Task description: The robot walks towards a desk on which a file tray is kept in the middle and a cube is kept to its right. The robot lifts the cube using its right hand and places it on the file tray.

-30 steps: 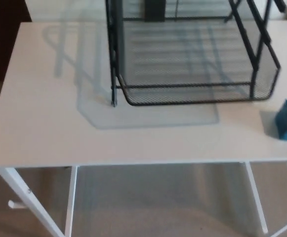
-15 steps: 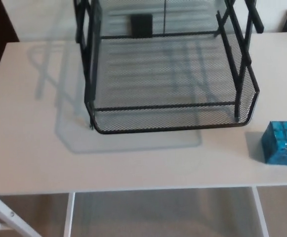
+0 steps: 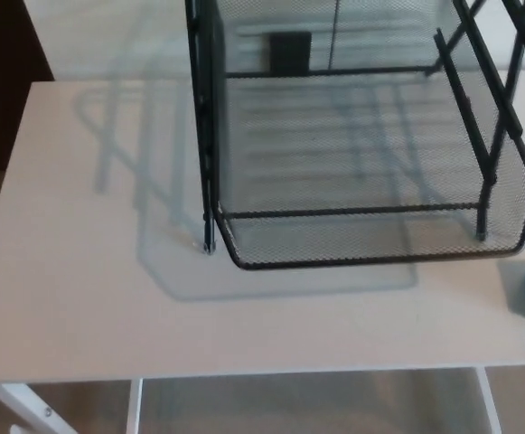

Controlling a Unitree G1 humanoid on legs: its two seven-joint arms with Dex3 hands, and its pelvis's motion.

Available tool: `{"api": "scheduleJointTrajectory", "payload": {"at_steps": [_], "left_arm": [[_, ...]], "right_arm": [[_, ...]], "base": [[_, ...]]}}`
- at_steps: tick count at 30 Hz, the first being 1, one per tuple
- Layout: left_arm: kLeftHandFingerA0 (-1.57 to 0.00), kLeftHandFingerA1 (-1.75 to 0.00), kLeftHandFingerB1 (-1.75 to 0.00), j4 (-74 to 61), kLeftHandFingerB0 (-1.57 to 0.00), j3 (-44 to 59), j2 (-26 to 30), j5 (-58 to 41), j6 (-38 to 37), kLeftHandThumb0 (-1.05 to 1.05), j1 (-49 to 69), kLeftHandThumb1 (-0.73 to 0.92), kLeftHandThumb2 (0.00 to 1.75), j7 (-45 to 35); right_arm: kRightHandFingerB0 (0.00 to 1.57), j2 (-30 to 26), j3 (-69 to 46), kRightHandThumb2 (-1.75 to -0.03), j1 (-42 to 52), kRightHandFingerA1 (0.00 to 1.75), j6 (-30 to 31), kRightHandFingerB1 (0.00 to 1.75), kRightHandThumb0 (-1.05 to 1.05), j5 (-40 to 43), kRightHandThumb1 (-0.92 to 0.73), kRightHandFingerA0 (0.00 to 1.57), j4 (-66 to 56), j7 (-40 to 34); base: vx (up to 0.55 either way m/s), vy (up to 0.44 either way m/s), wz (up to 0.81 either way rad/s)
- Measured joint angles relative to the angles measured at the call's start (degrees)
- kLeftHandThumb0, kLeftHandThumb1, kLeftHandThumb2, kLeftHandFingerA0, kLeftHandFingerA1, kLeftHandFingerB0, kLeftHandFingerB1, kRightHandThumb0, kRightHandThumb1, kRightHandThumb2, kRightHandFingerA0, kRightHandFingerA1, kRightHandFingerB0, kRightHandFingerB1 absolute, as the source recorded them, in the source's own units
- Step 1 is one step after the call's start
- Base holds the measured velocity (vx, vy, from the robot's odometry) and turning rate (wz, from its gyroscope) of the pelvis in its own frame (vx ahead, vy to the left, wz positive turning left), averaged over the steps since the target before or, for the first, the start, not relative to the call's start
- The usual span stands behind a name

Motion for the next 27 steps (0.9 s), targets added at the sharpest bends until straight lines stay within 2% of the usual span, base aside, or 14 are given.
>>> {"api": "scheduleJointTrajectory", "payload": {"at_steps": [3,4,5,9,10,11,13,14,17,19,21,22,23,27], "left_arm": [[-0.07,-0.23,-0.21,-0.19,-0.11,0.31,-0.11,-0.15,-0.23,-0.55,0.10,0.88,0.69,-0.12],[-0.06,-0.24,-0.22,-0.03,-0.11,0.42,-0.12,-0.17,-0.23,-0.55,0.05,0.88,0.70,-0.15],[-0.01,-0.29,-0.28,0.05,-0.06,0.56,-0.14,-0.20,-0.23,-0.63,-0.05,0.70,0.98,-0.15],[-0.01,-0.28,-0.23,0.37,-0.03,0.92,-0.14,-0.22,-0.23,-0.62,-0.28,0.72,0.99,-0.18],[-0.01,-0.29,-0.26,0.36,-0.05,0.97,-0.14,-0.22,-0.22,-0.62,-0.24,0.70,0.97,-0.21],[0.00,-0.26,-0.21,0.38,-0.02,1.02,-0.14,-0.22,-0.22,-0.63,-0.29,0.71,0.98,-0.21],[-0.10,-0.32,-0.22,0.56,-0.10,1.16,-0.14,-0.22,-0.21,-0.57,-0.58,0.89,0.71,-0.20],[-0.06,-0.46,-0.34,0.61,0.00,1.25,-0.14,-0.23,-0.21,-0.60,-0.86,0.67,0.96,-0.19],[-0.07,-0.46,-0.36,0.64,0.00,1.56,-0.14,-0.24,-0.26,-0.60,-1.45,0.67,0.96,-0.13],[-0.10,-0.32,-0.26,0.88,-0.10,2.05,-0.14,-0.30,-0.79,-0.55,-1.89,0.92,0.68,-0.12],[-0.01,-0.44,-0.34,1.18,-0.03,2.59,-0.12,-0.34,-1.55,-0.59,-2.29,0.71,1.00,-0.11],[-0.02,-0.44,-0.33,1.23,-0.01,2.72,-0.12,-0.34,-1.76,-0.61,-2.48,0.73,1.00,-0.11],[-0.01,-0.44,-0.31,1.25,-0.02,2.77,-0.12,-0.34,-1.89,-0.61,-2.60,0.72,1.00,-0.11],[-0.12,-0.36,-0.20,1.27,-0.08,3.12,-0.13,-0.36,-2.18,-0.59,-2.81,0.92,0.69,-0.22]], "right_arm": [[0.07,0.34,-3.39,-0.73,-0.78,0.50,0.35,0.30,-0.52,1.95,-0.54,0.45,0.26,1.25],[0.12,0.43,-5.17,-0.59,-1.47,0.46,0.52,0.26,-0.57,2.94,-0.63,0.68,0.53,1.95],[0.07,0.44,-5.98,-0.75,-1.68,0.56,0.66,0.34,-0.57,3.42,-0.54,0.55,0.56,2.19],[0.09,0.90,-11.23,-0.67,-1.96,0.46,0.47,0.34,-0.47,6.41,-0.49,0.26,0.12,3.51],[0.00,1.28,-13.05,-0.99,-2.04,0.50,0.40,0.49,-0.26,7.35,-0.53,0.06,-0.26,3.80],[0.04,1.58,-14.48,-0.59,-2.46,0.40,0.34,0.20,-0.36,8.19,-0.57,0.18,-0.21,4.03],[0.00,1.89,-16.97,-0.57,-3.58,0.42,0.35,0.15,-0.39,9.53,-0.60,0.15,-0.29,4.35],[0.00,1.95,-18.41,-0.72,-4.26,0.53,0.35,0.15,-0.47,10.32,-0.47,0.15,-0.48,4.48],[0.00,1.97,-23.04,-0.73,-6.64,0.53,0.27,0.16,-0.50,12.49,-0.43,0.11,-2.97,4.49],[0.00,1.96,-26.21,-0.77,-8.96,0.51,0.08,0.11,-0.67,13.88,-0.36,0.02,-5.42,4.19],[0.03,1.76,-28.90,-0.85,-11.60,0.52,0.14,0.08,-0.81,15.00,-0.44,0.00,-9.37,3.59],[0.00,1.47,-29.62,-0.90,-12.56,0.55,0.17,0.52,-0.42,15.26,-0.21,0.10,-11.32,3.31],[0.03,1.18,-29.83,-0.88,-13.05,0.62,0.14,0.42,-0.86,15.29,-0.46,0.28,-12.53,3.11],[0.04,-1.08,-29.23,-0.86,-15.40,0.70,0.23,0.29,-0.92,15.10,-0.48,0.20,-20.89,2.90]], "base": [[-0.01,-0.060,0.06],[0.00,0.000,0.00],[-0.04,-0.063,0.09],[-0.01,-0.017,0.02],[0.00,0.000,0.00],[0.00,0.000,0.00],[0.00,0.000,0.00],[0.00,0.000,0.00],[0.00,0.000,0.00],[0.00,0.000,0.00],[0.00,0.000,0.00],[0.00,0.000,0.00],[0.00,0.000,0.00],[0.00,0.000,0.00]]}}
